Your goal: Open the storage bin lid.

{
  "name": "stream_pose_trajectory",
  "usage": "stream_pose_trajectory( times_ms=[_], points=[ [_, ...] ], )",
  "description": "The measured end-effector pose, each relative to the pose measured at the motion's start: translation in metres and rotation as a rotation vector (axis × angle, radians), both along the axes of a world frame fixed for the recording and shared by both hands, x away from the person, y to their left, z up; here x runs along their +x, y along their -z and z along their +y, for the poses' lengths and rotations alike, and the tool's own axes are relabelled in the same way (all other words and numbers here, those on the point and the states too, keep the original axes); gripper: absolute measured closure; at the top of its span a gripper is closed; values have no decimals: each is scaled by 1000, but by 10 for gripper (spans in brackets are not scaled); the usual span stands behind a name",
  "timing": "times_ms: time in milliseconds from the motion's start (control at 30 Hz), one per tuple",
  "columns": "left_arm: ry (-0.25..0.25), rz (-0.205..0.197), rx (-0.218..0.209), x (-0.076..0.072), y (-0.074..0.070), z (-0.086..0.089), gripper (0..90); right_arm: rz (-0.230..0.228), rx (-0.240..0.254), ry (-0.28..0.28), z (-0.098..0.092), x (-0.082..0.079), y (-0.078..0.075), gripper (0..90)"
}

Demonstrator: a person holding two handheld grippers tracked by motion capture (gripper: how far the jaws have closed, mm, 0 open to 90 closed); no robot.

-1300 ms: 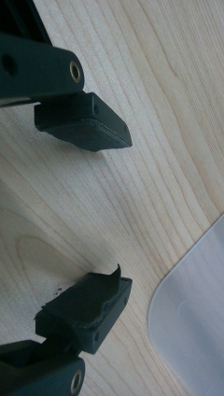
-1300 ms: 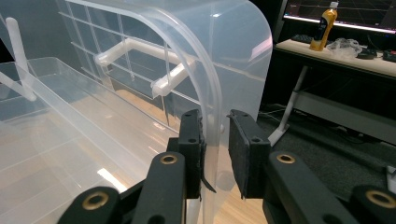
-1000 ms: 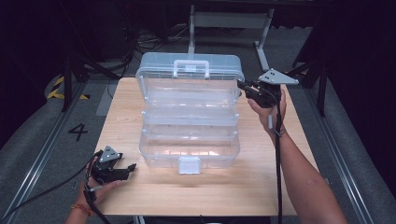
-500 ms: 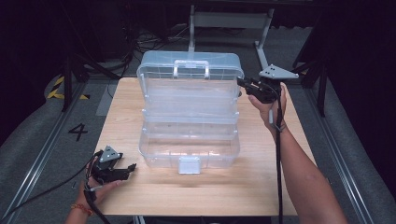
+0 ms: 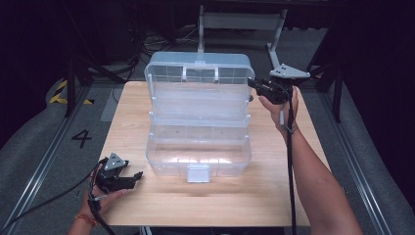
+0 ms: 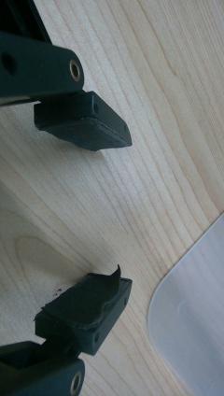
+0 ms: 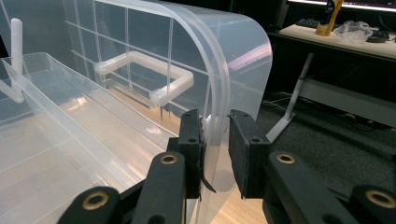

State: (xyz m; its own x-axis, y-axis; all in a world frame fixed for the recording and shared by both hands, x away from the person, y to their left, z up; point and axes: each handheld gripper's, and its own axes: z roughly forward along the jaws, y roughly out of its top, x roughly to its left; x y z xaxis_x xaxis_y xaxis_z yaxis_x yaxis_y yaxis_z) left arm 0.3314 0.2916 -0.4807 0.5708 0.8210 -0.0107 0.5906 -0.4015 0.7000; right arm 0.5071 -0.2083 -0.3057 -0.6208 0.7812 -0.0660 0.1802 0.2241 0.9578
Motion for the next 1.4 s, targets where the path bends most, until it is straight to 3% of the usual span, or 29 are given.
stream_pose_trajectory(
  times_ms=[933, 1400],
  points=[
    [1, -2, 3, 0, 0, 0, 279, 31, -25, 27, 4, 30, 4, 754],
    [3, -4, 3, -1, 0, 0, 278, 55, -4, 33, 4, 41, 8, 755]
  ],
)
